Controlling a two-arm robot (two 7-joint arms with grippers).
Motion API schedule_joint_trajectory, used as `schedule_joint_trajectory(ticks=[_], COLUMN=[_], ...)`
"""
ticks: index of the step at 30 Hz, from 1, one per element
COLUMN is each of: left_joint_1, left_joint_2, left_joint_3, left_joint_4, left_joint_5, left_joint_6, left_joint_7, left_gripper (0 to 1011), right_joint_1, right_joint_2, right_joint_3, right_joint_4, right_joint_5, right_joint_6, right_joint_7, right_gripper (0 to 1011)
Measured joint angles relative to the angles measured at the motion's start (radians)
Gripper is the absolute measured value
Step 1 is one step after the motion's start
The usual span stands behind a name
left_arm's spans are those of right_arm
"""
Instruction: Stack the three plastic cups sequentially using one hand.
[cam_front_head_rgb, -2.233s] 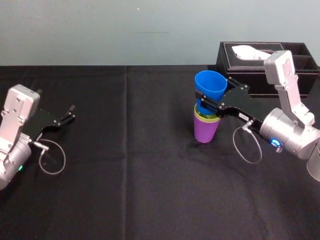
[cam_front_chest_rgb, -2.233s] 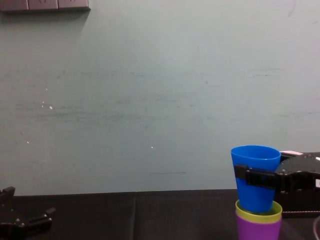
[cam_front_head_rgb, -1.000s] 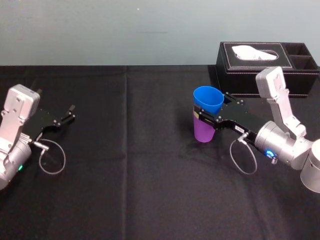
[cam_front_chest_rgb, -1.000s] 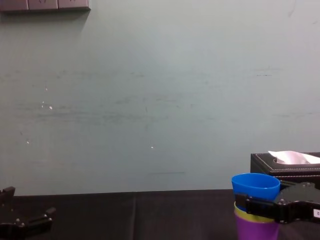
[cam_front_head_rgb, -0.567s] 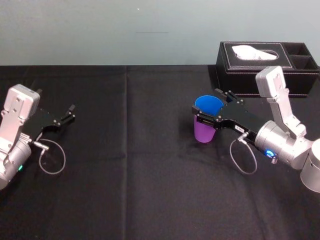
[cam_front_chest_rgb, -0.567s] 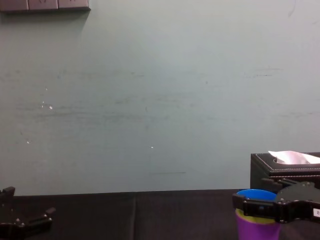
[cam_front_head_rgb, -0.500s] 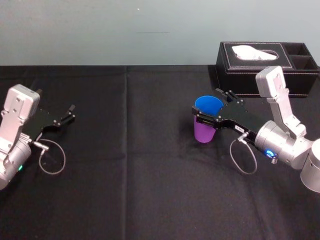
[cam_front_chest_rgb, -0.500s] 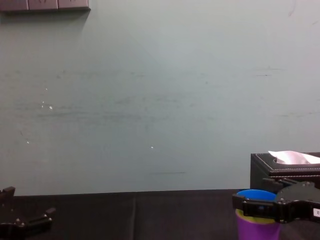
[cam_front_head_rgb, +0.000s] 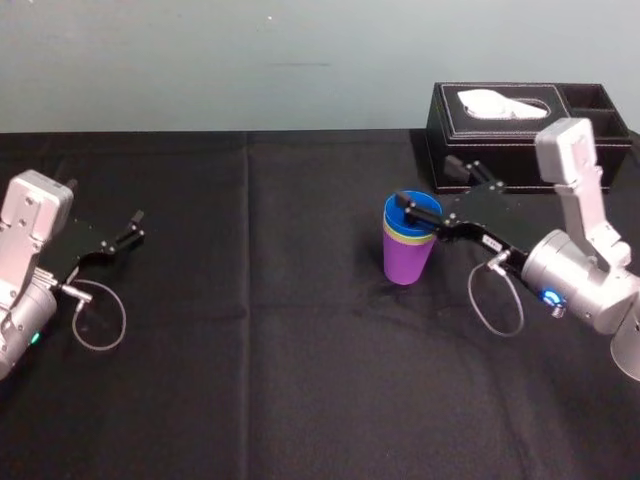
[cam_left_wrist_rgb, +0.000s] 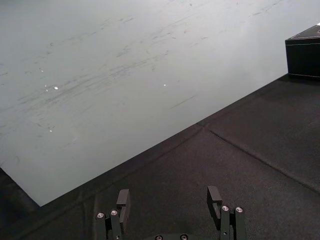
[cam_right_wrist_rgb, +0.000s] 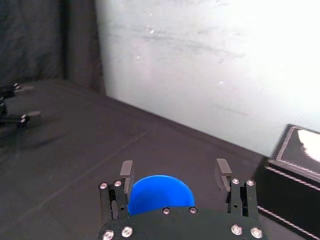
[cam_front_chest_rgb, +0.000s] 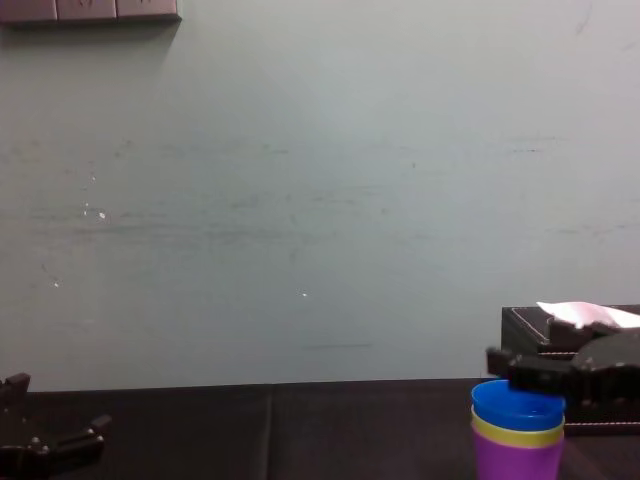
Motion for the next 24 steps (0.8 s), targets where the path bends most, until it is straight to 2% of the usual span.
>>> schedule_joint_trajectory(ticks=[6,14,18,24], left_joint_1=[0.000,0.000,0.000,0.000], left_joint_2=[0.000,0.000,0.000,0.000], left_joint_3=[0.000,0.000,0.000,0.000], left_joint_4=[0.000,0.000,0.000,0.000], left_joint_5=[0.000,0.000,0.000,0.000], left_joint_6=[0.000,0.000,0.000,0.000], left_joint_7=[0.000,0.000,0.000,0.000], left_gripper=[1011,1011,1011,1011], right_joint_1=[-0.040,-0.099,-0.106,-0.090], right_joint_2=[-0.006,-0.065,-0.093,-0.114], right_joint_3=[0.041,0.120,0.136,0.128], right_joint_4=[-0.038,-0.027,0.000,0.051], right_joint_5=[-0.012,-0.044,-0.069,-0.135], right_joint_6=[-0.006,-0.009,-0.004,-0.002], right_joint_7=[-0.067,-0.220,-0.277,-0.319], right_gripper=[1000,1000,1000,1000])
